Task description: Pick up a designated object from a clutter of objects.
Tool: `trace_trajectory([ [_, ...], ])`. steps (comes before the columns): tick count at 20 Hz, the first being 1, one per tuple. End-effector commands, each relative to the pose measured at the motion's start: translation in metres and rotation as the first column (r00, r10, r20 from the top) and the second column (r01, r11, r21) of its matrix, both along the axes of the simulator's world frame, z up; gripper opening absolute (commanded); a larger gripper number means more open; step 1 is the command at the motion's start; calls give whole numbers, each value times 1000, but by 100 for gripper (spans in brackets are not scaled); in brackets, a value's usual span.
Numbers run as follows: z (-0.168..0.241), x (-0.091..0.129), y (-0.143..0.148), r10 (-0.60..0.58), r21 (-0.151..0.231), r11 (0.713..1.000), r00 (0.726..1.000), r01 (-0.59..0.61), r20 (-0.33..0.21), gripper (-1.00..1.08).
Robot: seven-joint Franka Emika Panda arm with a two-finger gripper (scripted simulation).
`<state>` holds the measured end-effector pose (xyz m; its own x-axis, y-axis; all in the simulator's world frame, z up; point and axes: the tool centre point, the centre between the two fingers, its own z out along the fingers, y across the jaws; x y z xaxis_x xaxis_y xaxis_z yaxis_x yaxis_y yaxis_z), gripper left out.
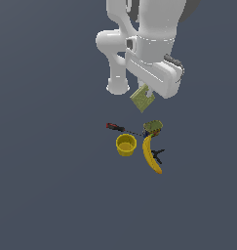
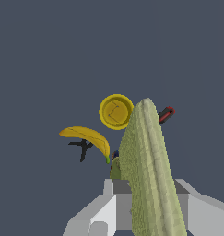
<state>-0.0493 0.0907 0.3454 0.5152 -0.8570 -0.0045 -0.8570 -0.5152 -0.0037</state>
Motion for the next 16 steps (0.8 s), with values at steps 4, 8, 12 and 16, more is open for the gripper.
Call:
trace_trajectory([
  [4, 50, 6, -28, -1, -2, 1000, 1000, 1, 0, -100],
  [8, 76, 11, -43, -1, -4, 1000, 1000, 1, -1, -100],
  [12, 94, 15, -53, -2, -5, 1000, 1000, 2, -1, -100],
  [16, 104, 17, -59, -2, -6, 1000, 1000, 2, -1, -100],
])
